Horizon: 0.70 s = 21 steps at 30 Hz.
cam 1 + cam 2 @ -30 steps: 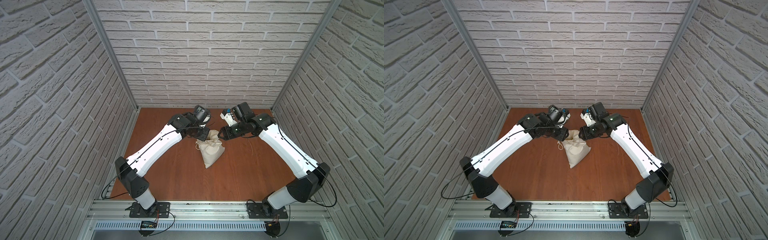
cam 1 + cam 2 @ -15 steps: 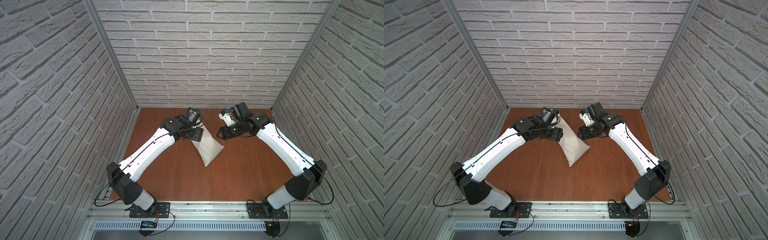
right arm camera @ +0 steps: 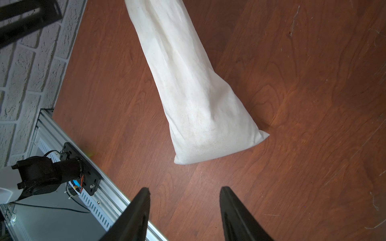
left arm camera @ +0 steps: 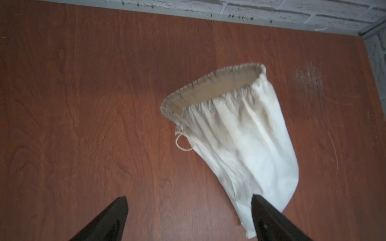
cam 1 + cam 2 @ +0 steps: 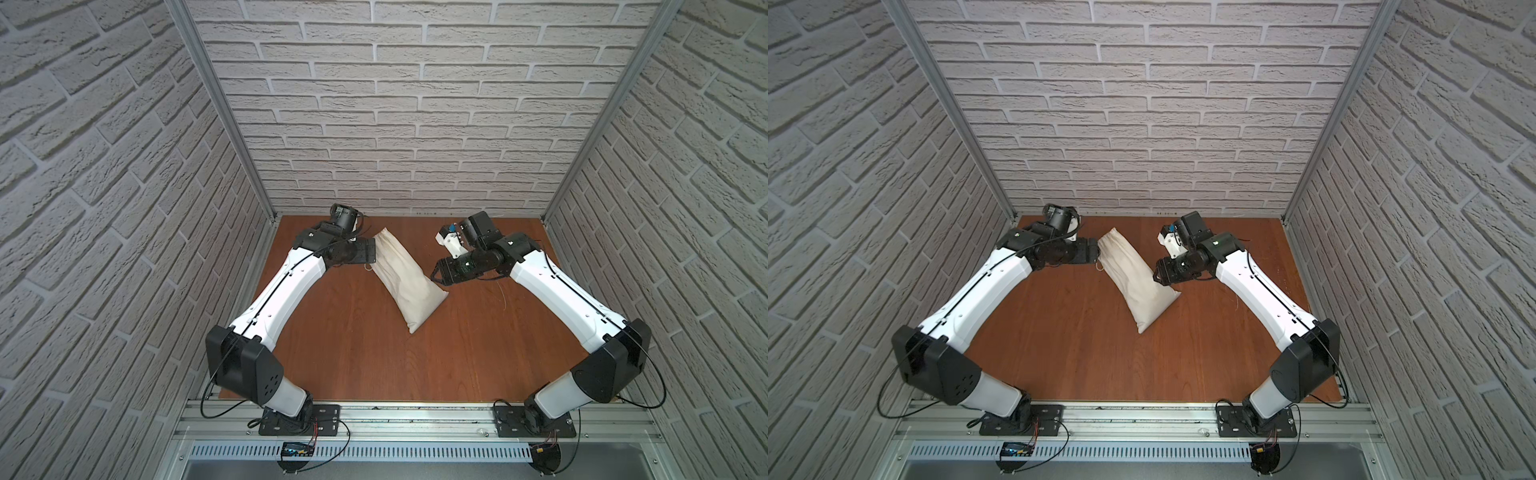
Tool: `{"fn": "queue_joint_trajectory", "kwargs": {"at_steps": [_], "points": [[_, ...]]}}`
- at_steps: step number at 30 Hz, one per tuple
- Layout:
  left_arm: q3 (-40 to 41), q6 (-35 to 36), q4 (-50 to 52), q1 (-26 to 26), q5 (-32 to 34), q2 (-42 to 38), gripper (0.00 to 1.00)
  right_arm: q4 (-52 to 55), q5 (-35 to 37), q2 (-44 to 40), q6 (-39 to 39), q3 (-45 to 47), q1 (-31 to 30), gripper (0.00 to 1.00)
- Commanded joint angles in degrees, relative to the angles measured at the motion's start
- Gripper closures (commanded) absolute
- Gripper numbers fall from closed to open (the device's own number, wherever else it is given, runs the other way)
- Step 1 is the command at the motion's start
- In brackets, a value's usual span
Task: Close the soil bag
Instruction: Adjust the soil bag at the center of the board.
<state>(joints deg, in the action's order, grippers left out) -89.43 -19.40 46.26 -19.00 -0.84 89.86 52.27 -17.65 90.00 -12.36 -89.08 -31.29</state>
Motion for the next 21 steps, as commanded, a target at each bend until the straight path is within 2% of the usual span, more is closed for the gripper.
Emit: {"fn": "queue_joint_trajectory", "kwargs": {"at_steps": [1, 6, 9, 13, 16, 21], "points": [[-6.58, 6.53, -3.15, 0.81, -5.65, 6.24, 0.02, -2.67, -1.54, -2.11, -0.64, 1.66, -0.48, 0.4], [-15.69, 11.22, -2.51, 3.68, -17.68, 15.27, 0.02, -4.01, -1.76, -5.14, -0.87, 5.12, -0.53, 0.33], [-23.56, 14.83, 2.69, 4.12, -18.91, 20.6, 0.02, -3.67, -1.66, -7.01, -0.88, 6.31, -0.53, 0.31], [-29.76, 16.06, 5.57, 5.11, -21.61, 25.43, 0.02, -3.09, -0.65, -8.16, -0.91, 6.9, -0.53, 0.3], [-32.18, 16.02, 7.03, 4.99, -24.45, 27.68, 0.02, -2.48, -0.01, -8.83, -0.89, 7.07, -0.52, 0.3], [-31.25, 16.25, 8.65, 3.16, -24.18, 28.18, 0.07, -1.82, 1.24, -9.83, -0.92, 7.22, -0.53, 0.3]]}}
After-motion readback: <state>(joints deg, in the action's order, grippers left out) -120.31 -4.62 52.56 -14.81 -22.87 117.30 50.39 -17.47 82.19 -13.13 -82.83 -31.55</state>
